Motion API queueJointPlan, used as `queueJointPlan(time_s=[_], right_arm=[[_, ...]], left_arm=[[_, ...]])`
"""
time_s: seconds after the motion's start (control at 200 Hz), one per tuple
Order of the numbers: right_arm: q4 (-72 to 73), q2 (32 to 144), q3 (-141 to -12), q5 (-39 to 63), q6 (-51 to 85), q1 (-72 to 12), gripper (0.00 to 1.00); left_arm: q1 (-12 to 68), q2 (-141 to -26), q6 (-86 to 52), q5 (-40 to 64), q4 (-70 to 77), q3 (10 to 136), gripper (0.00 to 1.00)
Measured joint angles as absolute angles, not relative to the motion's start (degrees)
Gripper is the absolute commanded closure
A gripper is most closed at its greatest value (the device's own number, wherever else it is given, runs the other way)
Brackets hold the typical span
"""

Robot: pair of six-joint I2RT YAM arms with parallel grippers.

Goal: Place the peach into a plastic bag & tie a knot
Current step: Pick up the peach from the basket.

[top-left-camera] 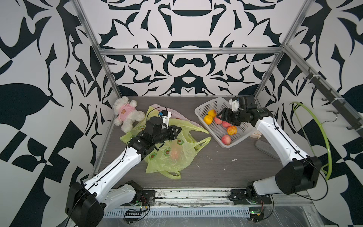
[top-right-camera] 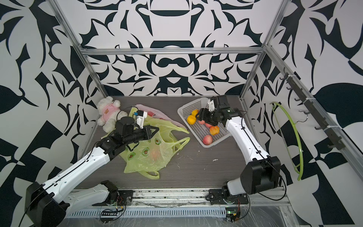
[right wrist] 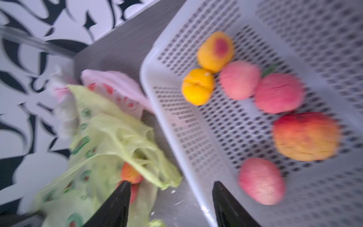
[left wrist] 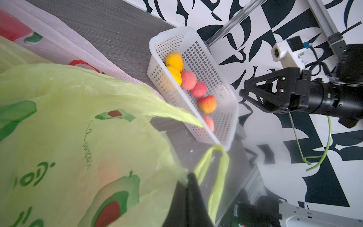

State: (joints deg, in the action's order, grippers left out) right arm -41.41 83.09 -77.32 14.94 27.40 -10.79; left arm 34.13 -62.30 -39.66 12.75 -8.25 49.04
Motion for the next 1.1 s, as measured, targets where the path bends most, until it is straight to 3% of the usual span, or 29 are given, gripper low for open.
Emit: queueJointPlan(time_s=[0.18, 0.435, 0.825, 0.955, 1.1], right_arm=[[-42.35, 92.16, -78.67, 2.02, 23.94, -10.96, 0.25], [-42.30, 107.68, -84.64, -7.05, 19.84, -10.81, 0.24], [-42.15, 116.40, -90.48, -10.13, 17.37, -8.71, 0.24], [-41.85, 118.04, -90.48, -8.60, 17.39, -8.36, 0.32], [-41.01, 117.99, -90.45, -7.05, 17.78, -8.29, 0.54]], left_arm=[[34.13, -62.33, -39.66, 12.97, -7.70, 48.60, 1.00], [34.13, -62.33, -39.66, 13.15, -7.53, 48.49, 1.00], [34.13, -62.35, -39.66, 13.17, -7.55, 48.49, 1.00], [34.13, -62.39, -39.66, 13.17, -7.57, 48.49, 1.00], [34.13, -62.48, -39.66, 13.17, -7.57, 48.49, 1.00]])
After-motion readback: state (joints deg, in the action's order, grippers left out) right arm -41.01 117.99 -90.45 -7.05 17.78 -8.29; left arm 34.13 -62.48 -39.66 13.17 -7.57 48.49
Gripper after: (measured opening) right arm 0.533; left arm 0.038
